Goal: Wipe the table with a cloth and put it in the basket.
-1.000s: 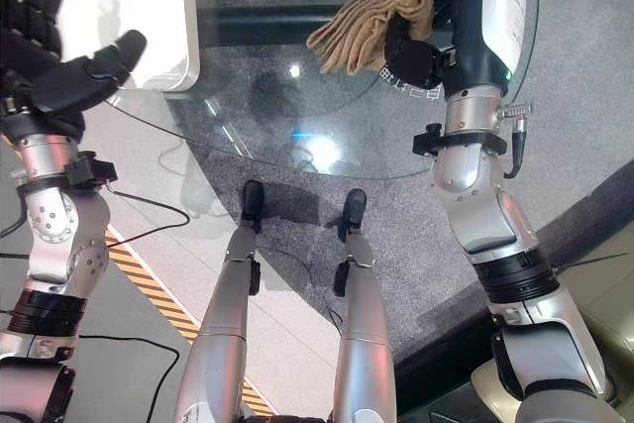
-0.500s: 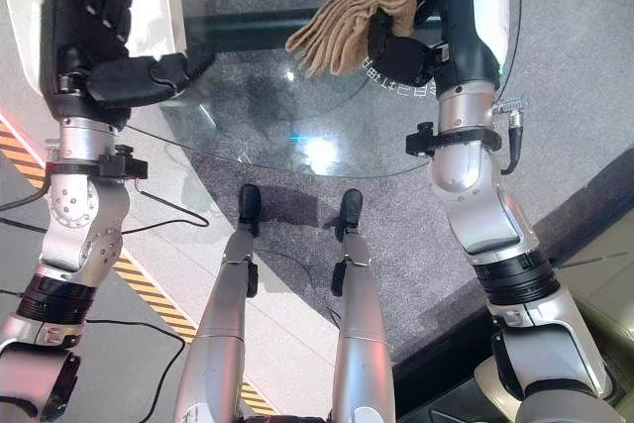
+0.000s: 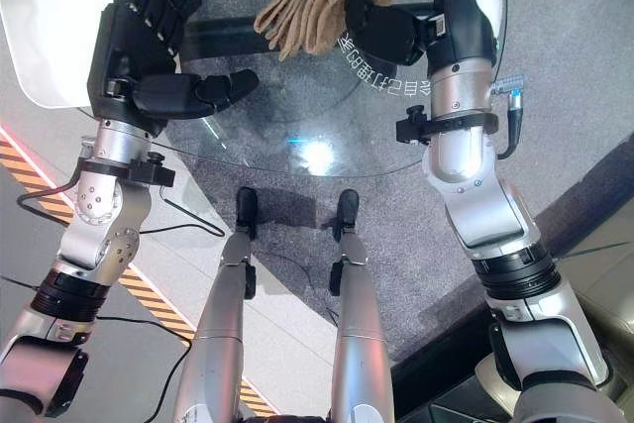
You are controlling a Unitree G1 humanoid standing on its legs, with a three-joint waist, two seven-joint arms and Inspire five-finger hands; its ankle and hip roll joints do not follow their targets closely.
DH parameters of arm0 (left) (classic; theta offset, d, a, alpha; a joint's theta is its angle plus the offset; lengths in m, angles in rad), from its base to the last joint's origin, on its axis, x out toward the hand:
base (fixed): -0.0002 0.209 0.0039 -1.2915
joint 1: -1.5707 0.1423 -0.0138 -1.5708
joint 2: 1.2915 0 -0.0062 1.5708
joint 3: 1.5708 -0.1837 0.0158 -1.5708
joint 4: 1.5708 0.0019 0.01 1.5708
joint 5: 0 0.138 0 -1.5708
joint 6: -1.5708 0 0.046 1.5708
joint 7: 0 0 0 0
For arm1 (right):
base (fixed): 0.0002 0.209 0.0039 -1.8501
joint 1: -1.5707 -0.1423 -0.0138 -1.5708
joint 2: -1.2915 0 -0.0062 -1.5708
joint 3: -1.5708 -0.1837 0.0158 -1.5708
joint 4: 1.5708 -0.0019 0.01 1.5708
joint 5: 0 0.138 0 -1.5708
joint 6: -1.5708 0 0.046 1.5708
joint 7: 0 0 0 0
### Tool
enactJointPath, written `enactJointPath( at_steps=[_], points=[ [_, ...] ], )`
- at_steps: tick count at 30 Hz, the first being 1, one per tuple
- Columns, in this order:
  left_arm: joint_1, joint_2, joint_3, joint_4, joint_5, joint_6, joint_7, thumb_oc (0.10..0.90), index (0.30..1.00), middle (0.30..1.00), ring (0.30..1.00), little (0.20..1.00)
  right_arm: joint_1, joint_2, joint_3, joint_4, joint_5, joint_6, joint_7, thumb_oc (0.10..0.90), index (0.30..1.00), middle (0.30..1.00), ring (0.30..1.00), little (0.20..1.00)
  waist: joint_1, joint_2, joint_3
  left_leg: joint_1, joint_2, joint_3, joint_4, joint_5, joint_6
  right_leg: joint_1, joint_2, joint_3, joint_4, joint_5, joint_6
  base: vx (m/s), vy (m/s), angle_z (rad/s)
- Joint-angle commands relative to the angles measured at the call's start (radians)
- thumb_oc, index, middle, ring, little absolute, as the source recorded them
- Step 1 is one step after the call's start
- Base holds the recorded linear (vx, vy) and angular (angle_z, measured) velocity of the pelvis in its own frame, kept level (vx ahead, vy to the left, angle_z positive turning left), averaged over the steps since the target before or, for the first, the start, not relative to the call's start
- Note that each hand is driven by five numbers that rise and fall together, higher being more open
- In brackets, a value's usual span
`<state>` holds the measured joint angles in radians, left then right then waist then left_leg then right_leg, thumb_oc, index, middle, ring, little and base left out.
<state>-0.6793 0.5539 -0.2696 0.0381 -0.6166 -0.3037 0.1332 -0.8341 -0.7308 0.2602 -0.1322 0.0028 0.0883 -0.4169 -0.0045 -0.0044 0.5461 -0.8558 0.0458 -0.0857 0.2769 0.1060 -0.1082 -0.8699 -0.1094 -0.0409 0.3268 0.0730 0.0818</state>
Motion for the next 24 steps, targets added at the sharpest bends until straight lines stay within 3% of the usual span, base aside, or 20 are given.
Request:
enactJointPath(
  at_steps=[1, 24],
  points=[
    [-0.088, -0.010, 0.010, -0.139, 0.003, -0.057, -0.033, 0.800, 0.900, 0.900, 0.900, 0.900, -0.201, 0.002, -0.050, -0.221, 0.007, -0.156, -0.037, 0.100, 0.300, 0.300, 0.300, 0.200, -0.001, -0.013, -0.026, 0.081, -0.054, 0.094, -0.066, -0.018, 0.087, 0.086, 0.072, -0.027, -0.017, -0.052, 0.000, 0.00, 0.000, 0.00],
    [-0.203, -0.062, -0.046, -0.097, 0.056, -0.015, 0.015, 0.800, 0.900, 0.900, 0.900, 0.900, -0.249, 0.090, 0.025, -0.234, 0.219, -0.137, 0.112, 0.100, 0.300, 0.300, 0.300, 0.200, -0.012, -0.017, -0.026, 0.084, -0.046, 0.101, -0.078, 0.000, 0.079, 0.090, 0.073, -0.022, -0.030, -0.046, -0.006, 0.00, 0.001, -0.01]
  ],
)
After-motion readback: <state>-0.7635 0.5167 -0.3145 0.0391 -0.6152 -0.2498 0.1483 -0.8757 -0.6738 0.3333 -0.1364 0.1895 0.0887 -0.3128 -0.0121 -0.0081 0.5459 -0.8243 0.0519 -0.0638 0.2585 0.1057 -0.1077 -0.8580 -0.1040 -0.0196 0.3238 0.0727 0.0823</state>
